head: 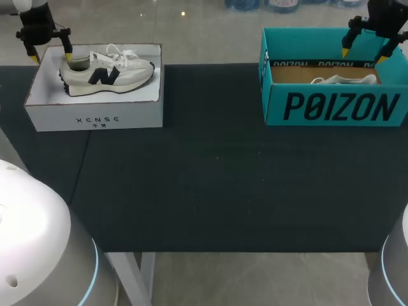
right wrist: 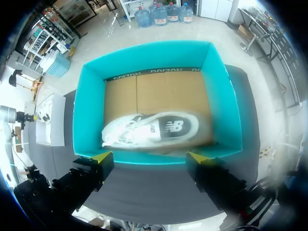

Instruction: Take the shoe out of the shoebox, open the shoe tongue, remove and reinsert the insole, then place the shoe into the shoebox

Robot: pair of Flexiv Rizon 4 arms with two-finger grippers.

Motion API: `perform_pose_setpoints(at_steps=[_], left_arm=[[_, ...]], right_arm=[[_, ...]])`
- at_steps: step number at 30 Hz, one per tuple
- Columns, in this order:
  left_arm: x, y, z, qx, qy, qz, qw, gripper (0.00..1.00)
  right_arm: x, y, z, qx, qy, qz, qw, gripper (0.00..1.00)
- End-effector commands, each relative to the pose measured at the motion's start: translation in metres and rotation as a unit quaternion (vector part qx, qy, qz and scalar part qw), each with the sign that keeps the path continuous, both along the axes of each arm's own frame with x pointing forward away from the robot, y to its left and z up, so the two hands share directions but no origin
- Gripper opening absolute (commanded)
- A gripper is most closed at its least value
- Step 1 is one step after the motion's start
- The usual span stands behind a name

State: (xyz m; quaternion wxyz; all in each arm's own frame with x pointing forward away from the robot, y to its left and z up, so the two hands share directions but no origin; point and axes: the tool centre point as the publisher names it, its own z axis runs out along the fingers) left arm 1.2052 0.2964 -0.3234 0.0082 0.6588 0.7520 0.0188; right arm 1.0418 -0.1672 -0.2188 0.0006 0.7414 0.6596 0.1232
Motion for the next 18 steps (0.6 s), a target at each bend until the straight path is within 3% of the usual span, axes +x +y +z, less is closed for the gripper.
perform_pose_setpoints(at_steps=[1,18], left_arm=[[0.0099,-0.0003,-0.0073,-0.003,0.029,-0.003,1.000,1.00],[0.0112,-0.0075,-0.0160,0.007,0.026,-0.005,1.000,1.00]], right_arm=[[0.0003,0.0002,0.0000,-0.001,0.000,0.000,1.000,1.00],[0.0003,0.0002,0.0000,-0.001,0.000,0.000,1.000,1.00]])
